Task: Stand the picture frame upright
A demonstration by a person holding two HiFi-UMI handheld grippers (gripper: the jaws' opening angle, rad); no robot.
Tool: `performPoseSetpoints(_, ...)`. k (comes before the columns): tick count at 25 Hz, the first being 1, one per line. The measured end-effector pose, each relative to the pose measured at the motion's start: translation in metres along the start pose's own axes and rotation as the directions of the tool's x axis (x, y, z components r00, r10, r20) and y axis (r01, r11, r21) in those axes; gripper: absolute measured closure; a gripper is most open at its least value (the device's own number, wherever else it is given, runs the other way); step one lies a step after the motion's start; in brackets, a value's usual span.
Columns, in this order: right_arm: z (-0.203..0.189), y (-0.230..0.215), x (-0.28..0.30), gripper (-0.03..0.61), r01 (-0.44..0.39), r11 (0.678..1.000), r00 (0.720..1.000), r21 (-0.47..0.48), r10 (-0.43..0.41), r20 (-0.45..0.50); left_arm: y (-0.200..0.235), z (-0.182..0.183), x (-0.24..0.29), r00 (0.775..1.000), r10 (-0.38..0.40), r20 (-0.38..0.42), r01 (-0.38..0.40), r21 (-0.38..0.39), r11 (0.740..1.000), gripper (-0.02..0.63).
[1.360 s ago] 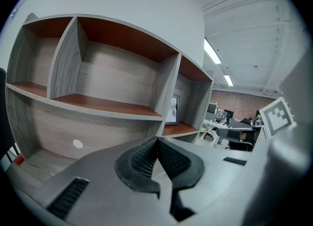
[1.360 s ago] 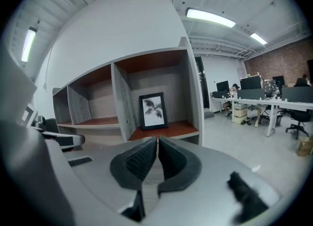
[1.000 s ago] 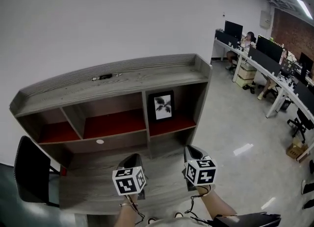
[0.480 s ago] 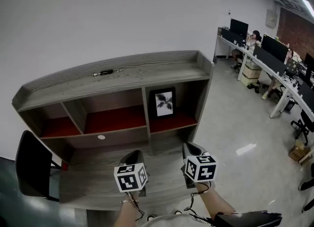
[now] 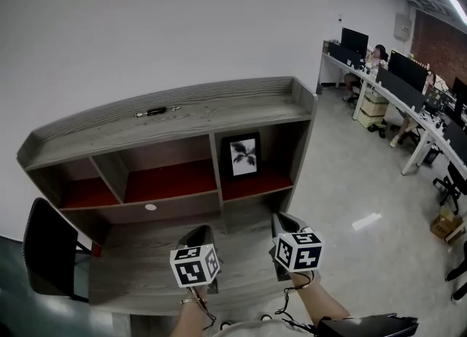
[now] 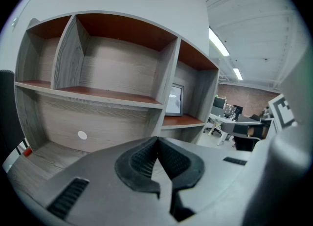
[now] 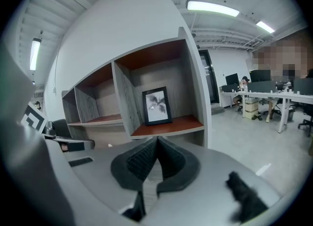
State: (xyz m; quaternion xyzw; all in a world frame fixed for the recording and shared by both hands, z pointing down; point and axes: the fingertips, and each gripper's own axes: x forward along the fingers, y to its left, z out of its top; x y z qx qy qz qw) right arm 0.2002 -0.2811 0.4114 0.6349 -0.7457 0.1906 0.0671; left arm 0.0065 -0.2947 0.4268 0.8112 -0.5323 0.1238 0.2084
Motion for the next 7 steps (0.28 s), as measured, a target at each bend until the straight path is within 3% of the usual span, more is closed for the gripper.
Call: performPoseSetpoints(7, -0.0025, -0.0081, 0.0001, 0.548, 0.009, 1.000, 1.000, 0.016, -0.009, -0.007, -0.0040, -0.0019, 0.0046, 1.000, -0.008, -0.006, 0.008, -0.001, 1.000, 0.601)
